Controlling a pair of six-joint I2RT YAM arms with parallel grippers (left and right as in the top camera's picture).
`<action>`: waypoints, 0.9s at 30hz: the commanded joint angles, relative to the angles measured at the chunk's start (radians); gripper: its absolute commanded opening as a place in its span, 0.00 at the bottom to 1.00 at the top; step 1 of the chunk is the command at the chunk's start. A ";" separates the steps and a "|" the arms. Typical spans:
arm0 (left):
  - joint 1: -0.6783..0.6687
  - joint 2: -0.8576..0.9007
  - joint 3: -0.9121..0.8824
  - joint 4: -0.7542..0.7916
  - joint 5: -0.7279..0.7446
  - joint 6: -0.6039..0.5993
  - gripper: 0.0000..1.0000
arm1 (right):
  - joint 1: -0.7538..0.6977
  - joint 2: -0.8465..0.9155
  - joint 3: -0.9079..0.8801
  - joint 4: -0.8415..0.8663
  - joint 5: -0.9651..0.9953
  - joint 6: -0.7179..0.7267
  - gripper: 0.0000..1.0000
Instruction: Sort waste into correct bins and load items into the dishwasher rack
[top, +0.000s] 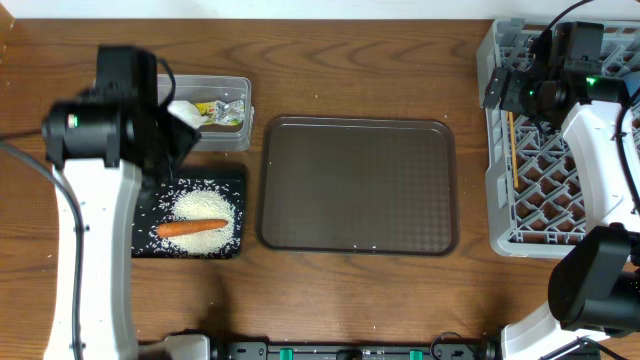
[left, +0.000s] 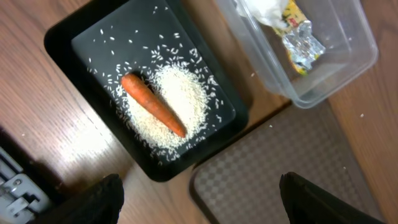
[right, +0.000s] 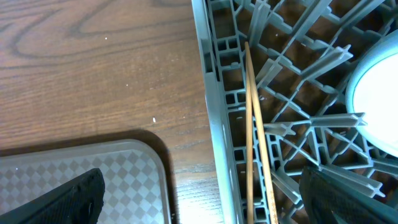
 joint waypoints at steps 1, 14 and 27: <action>0.000 -0.128 -0.165 0.037 0.018 -0.016 0.84 | -0.008 -0.030 0.019 -0.001 0.007 0.011 0.99; 0.000 -0.402 -0.397 -0.091 0.043 -0.019 1.00 | -0.006 -0.030 0.019 -0.001 0.007 0.011 0.99; -0.035 -0.395 -0.426 -0.108 0.150 0.414 0.98 | -0.007 -0.030 0.019 -0.001 0.007 0.011 0.99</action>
